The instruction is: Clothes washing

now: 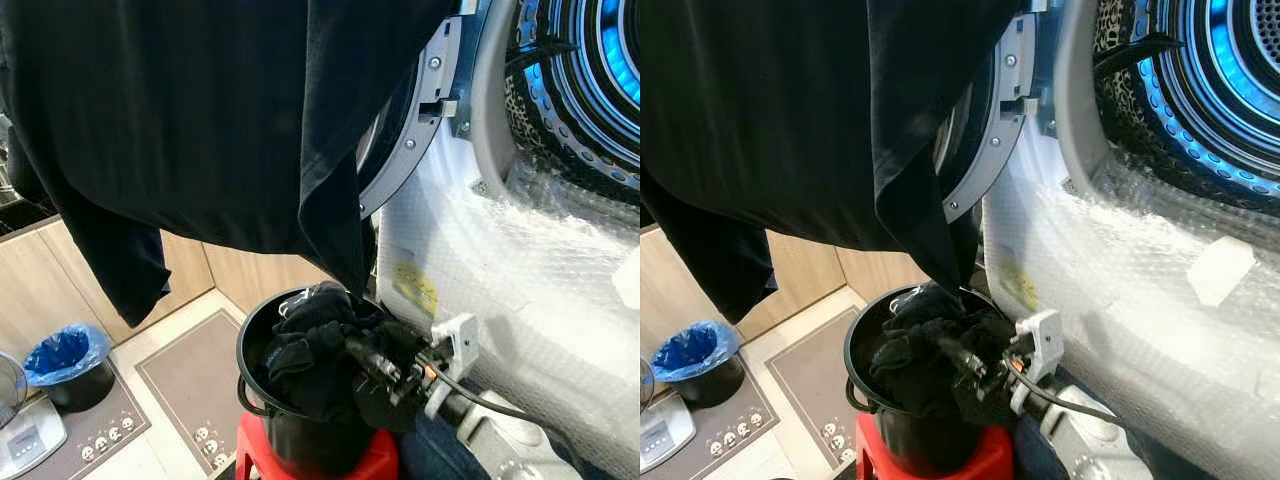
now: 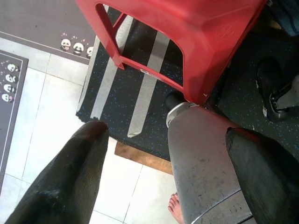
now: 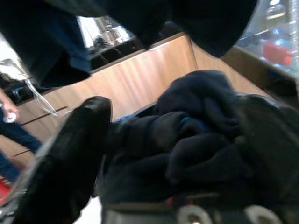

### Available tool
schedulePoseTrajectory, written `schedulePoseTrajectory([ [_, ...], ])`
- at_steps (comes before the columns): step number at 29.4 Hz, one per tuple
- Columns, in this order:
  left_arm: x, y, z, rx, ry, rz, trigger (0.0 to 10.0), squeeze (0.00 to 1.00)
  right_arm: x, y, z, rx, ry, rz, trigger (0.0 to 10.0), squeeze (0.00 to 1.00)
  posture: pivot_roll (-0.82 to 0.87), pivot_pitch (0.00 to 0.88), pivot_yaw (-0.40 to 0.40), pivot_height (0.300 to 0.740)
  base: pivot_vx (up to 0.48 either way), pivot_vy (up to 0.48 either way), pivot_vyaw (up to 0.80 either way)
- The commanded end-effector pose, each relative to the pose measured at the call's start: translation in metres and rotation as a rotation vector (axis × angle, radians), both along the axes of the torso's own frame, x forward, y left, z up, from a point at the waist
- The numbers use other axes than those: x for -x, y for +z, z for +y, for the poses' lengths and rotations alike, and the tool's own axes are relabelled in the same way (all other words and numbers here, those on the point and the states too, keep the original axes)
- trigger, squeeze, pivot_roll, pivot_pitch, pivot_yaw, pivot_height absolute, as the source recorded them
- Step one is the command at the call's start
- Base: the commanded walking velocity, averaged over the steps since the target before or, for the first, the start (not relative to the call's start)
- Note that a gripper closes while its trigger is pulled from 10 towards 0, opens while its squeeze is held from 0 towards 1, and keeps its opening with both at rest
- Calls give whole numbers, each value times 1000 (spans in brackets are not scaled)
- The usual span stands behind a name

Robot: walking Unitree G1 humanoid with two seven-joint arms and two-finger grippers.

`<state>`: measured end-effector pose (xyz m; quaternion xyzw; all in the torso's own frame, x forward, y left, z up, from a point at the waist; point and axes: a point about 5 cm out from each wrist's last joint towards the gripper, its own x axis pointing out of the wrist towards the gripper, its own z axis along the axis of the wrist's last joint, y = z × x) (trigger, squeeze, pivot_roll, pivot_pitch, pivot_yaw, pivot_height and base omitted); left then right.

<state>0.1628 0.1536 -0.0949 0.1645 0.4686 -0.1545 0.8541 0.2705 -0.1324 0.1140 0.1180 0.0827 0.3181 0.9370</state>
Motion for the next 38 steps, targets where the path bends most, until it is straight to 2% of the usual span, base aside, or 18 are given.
schedulePoseTrajectory([
  [1,10,-4,1,-2,0,44,10000,0,-3,-2,-1,47,-41,-9,10000,0,-106,0,38,740,0,0,0],
  [4,9,-4,2,-2,-3,40,10000,0,-5,-8,-2,117,-83,-21,10000,0,-110,0,43,740,0,0,0],
  [8,8,-3,2,-2,-4,38,10000,0,-2,-11,-1,149,-72,-25,10000,0,-112,0,46,740,0,0,0],
  [10,4,-2,2,2,-9,29,10000,0,3,-20,0,208,-47,-18,10000,0,-120,0,53,740,0,0,0],
  [17,1,-1,1,4,-16,20,10000,0,6,-24,2,216,-27,-17,10000,0,-125,0,55,740,0,0,0],
  [18,-1,0,1,4,-19,16,10000,0,8,-26,5,245,-11,-26,10000,0,-126,0,56,740,0,0,0],
  [29,0,0,0,2,-15,21,10000,0,1,-34,10,304,-131,8,10000,0,-119,0,49,740,0,0,0],
  [30,0,0,0,2,-14,22,10000,0,0,-35,9,316,-141,12,9020,0,-118,0,49,740,0,0,0],
  [31,0,-1,0,3,-13,22,10000,0,0,-35,9,325,-147,14,9020,0,-118,0,49,740,0,0,0],
  [32,1,-1,0,3,-13,23,10000,0,-1,-36,9,327,-161,18,4902,0,-116,0,48,740,0,0,0],
  [34,2,-1,0,3,-12,25,10000,0,-3,-37,7,330,-185,26,4706,0,-116,0,48,740,0,0,0],
  [35,2,-1,0,2,-11,27,10000,0,-4,-37,7,326,-196,24,0,0,-114,0,46,740,0,0,0],
  [38,3,-2,0,2,-11,28,10000,0,-6,-37,7,324,-211,27,0,0,-114,0,46,740,0,0,0],
])
